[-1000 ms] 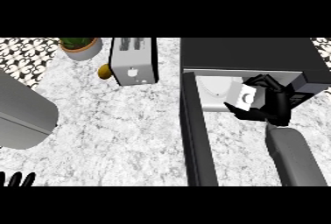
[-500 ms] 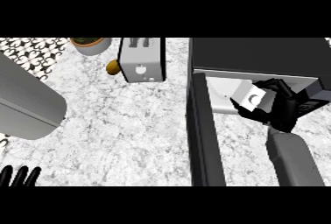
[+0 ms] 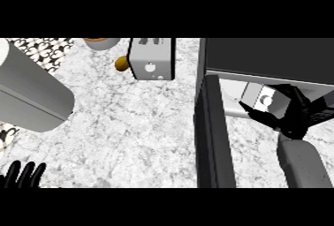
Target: Pick up the milk, place it into the microwave and close the microwave
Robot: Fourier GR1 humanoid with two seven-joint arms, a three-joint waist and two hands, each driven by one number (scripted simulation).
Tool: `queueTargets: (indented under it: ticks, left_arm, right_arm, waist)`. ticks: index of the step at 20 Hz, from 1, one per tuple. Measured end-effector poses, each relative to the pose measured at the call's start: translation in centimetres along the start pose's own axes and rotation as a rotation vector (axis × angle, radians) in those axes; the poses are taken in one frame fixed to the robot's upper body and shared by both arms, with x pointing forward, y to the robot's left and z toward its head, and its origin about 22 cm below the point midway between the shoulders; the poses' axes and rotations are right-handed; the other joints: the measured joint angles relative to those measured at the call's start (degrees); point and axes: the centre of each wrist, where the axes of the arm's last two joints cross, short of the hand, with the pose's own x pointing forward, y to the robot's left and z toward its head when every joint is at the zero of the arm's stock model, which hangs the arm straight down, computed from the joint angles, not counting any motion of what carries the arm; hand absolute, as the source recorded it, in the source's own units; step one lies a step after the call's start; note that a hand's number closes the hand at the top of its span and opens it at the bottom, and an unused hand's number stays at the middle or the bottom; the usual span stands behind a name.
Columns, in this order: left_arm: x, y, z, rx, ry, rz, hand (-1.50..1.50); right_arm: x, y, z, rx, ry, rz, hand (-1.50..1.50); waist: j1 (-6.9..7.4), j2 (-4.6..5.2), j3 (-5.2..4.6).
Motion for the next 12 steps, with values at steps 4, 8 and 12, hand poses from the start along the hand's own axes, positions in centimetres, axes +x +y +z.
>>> queueTargets:
  ticks: [4,8,12]
  left_arm:
    - [-0.1,-0.1,-0.3,-0.022,0.003,-0.005,-1.5]
    - [-0.3,-0.4,-0.7,-0.046,-0.003,-0.001,-1.5]
    - [-0.4,-0.7,-1.1,-0.067,-0.003,0.004,-1.5]
  right_arm:
    - [-0.1,-0.6,0.4,0.016,-0.02,0.047,-1.5]
    - [0.1,0.4,0.7,0.039,-0.017,0.013,-1.5]
    - [0.0,0.9,0.4,0.045,-0.002,0.0,-1.5]
  waist:
    - [1.14,0.3,-0.44]
    - [2.31,0.58,-0.64]
    - [2.67,0.6,-0.85]
